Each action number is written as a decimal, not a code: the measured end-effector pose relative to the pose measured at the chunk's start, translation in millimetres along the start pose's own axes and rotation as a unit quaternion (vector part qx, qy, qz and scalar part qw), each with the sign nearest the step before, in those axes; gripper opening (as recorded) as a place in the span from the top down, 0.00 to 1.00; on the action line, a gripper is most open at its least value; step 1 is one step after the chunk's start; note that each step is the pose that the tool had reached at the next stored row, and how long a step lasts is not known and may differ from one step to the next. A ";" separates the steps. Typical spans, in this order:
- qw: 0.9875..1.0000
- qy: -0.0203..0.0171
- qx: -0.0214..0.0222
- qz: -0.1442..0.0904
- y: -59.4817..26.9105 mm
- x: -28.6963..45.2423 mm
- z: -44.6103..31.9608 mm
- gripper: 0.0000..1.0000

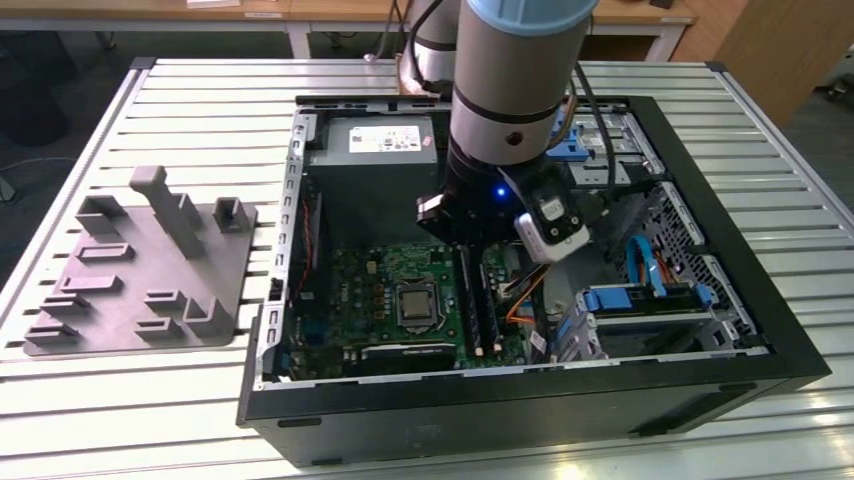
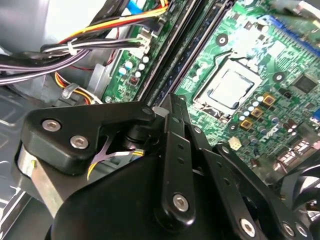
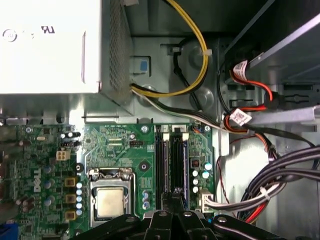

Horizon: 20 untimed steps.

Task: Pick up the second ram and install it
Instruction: 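Press down the second ram until it locks into place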

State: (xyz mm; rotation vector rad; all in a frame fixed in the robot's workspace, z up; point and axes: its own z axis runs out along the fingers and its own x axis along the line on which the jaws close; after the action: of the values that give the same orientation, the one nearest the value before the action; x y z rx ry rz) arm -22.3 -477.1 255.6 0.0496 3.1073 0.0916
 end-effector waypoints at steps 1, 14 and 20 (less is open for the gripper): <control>1.000 0.000 0.000 0.000 1.4 -0.4 0.6 0.90; 1.000 0.000 0.000 0.000 16.6 -0.5 3.5 0.90; 1.000 0.000 0.000 0.000 23.3 -0.1 10.3 0.90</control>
State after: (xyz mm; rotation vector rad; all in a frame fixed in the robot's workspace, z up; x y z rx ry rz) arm -21.1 -453.2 246.7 0.0498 3.1072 0.0917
